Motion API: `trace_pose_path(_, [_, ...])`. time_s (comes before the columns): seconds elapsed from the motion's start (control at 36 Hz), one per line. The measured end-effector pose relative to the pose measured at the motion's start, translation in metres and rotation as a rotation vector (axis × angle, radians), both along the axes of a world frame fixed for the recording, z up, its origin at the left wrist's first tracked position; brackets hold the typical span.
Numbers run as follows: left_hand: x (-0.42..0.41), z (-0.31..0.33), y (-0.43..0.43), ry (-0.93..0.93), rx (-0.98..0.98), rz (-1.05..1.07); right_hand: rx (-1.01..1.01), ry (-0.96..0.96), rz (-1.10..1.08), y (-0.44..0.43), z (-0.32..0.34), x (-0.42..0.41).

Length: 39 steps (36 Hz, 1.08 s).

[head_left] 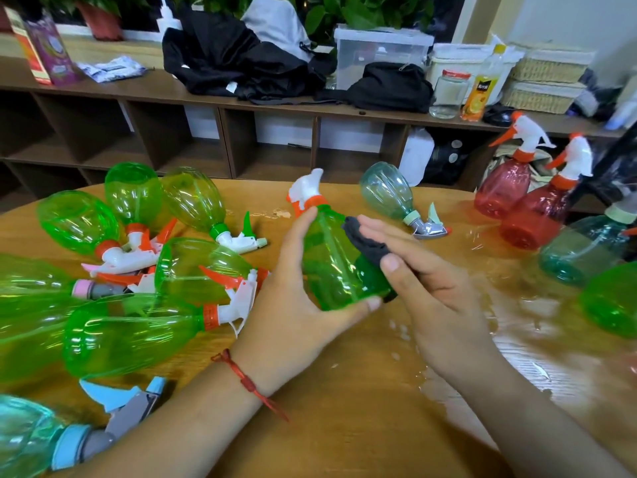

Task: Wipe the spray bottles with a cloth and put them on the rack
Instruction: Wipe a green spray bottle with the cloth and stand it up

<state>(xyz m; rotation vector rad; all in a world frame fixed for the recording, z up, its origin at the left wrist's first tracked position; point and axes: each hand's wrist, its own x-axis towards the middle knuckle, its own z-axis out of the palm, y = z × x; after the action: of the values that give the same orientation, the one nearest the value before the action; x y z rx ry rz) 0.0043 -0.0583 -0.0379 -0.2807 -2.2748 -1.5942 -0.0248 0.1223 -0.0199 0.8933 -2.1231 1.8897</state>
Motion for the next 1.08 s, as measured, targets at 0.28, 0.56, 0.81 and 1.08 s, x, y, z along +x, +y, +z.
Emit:
trace_pose_path(0.28, [-0.006, -0.002, -0.007, 0.005, 0.154, -0.045, 0.359, 0.466, -0.078, 0.004, -0.004, 0.006])
trace_pose_path(0.56, [0.002, 0.003, 0.003, 0.024, -0.15, -0.165, 0.1, 0.086, -0.049, 0.003, -0.001, -0.004])
trace_pose_path(0.81, [0.004, 0.0, 0.002, -0.022, 0.145, -0.239, -0.183, -0.084, 0.055, -0.001, 0.006, 0.001])
trace_pose_path(1.08, [-0.009, -0.006, -0.007, -0.046, 0.356, -0.143, 0.128, 0.274, -0.01, 0.001, -0.007, 0.009])
